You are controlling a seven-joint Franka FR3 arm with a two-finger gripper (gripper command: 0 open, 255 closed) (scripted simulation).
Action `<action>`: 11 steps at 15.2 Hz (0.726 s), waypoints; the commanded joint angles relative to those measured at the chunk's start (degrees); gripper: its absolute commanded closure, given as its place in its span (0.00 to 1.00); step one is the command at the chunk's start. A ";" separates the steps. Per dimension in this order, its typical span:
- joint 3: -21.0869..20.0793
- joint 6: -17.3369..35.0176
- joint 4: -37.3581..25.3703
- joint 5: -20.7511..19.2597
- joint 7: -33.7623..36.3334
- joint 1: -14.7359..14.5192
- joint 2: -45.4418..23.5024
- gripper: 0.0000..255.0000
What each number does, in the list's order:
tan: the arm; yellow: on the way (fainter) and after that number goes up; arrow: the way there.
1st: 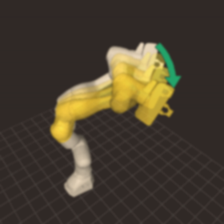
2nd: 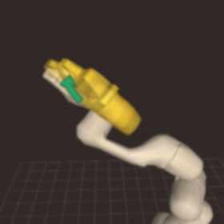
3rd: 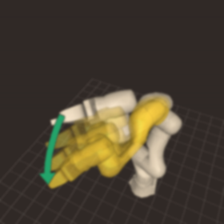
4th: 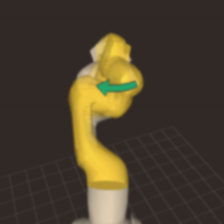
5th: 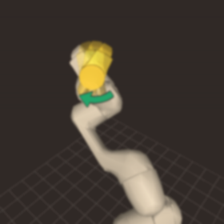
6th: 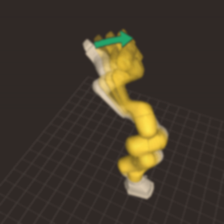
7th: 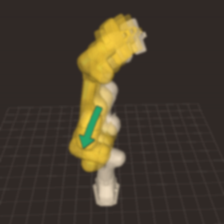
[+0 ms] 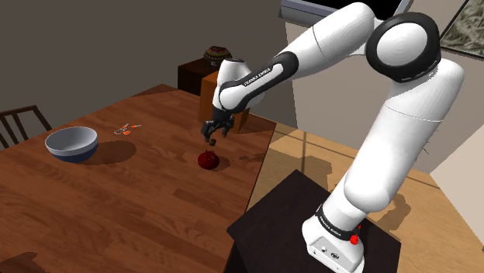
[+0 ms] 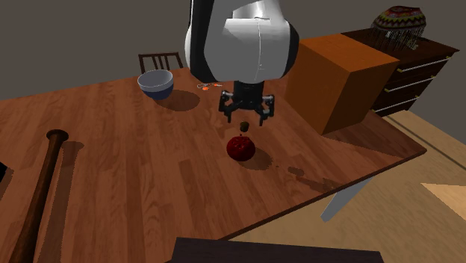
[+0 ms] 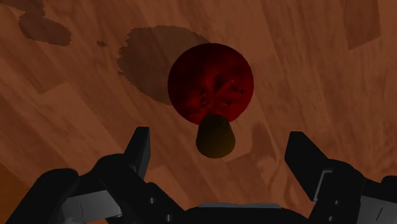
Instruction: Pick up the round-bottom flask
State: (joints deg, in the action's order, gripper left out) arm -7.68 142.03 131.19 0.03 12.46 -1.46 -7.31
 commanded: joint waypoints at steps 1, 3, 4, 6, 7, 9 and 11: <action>0.02 1.89 0.06 -0.45 0.54 -0.19 -1.78 0.00; 0.10 3.34 0.31 -0.71 0.71 -0.25 -2.99 0.00; 0.14 4.06 0.42 -0.85 0.80 -0.28 -3.61 0.00; 0.24 5.49 0.59 -1.14 0.98 -0.35 -4.88 0.00; 0.28 5.90 0.63 -1.22 1.04 -0.38 -5.25 0.00; 0.28 6.00 0.67 -1.23 1.06 -0.39 -5.32 1.00; 0.28 6.00 0.69 -1.23 1.07 -0.40 -5.30 1.00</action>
State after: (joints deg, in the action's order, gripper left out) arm -7.40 147.98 131.84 -1.20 13.52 -1.85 -12.56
